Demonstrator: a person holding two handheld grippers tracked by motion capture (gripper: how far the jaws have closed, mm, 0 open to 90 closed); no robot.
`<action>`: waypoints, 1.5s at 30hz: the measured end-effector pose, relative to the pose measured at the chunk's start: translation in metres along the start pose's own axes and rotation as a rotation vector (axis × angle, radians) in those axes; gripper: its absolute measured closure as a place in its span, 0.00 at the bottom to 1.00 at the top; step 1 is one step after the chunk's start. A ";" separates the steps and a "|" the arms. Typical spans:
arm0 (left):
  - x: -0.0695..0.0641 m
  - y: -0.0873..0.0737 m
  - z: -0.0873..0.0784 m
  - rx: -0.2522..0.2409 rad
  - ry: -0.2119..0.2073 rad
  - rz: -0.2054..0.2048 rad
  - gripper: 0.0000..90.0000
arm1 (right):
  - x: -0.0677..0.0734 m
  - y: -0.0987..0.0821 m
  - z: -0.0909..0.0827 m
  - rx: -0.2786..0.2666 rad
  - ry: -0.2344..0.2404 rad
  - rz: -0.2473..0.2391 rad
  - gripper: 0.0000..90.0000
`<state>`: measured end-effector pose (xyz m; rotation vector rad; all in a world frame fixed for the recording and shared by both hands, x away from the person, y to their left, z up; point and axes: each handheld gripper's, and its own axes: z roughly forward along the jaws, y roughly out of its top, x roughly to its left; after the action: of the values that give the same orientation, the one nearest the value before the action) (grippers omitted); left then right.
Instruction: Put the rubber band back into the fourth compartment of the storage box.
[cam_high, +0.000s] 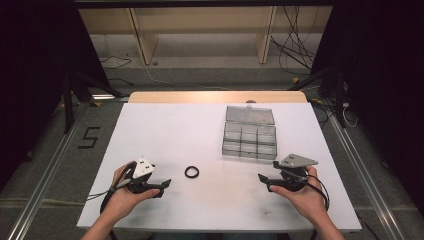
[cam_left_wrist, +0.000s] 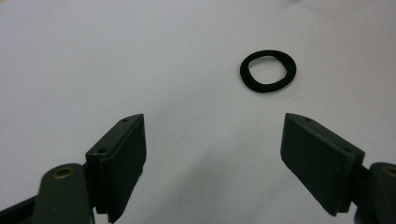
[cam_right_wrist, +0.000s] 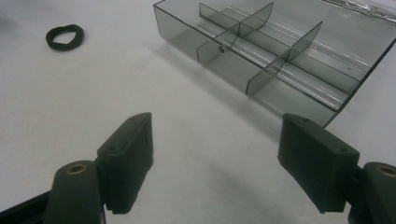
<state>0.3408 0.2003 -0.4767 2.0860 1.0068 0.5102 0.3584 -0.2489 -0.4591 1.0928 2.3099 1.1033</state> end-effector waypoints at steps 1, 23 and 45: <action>0.000 0.000 0.000 0.001 0.000 0.000 0.25 | 0.000 0.000 0.000 -0.004 0.002 0.004 0.31; -0.001 0.001 0.000 -0.007 0.004 0.009 0.25 | 0.038 0.030 0.037 -0.012 0.099 -0.072 0.41; -0.001 0.001 0.000 -0.012 0.003 0.008 0.25 | 0.086 0.067 0.101 0.006 0.176 -0.121 0.47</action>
<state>0.3405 0.1991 -0.4755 2.0802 0.9954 0.5215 0.3962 -0.1059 -0.4705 0.8754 2.4789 1.1889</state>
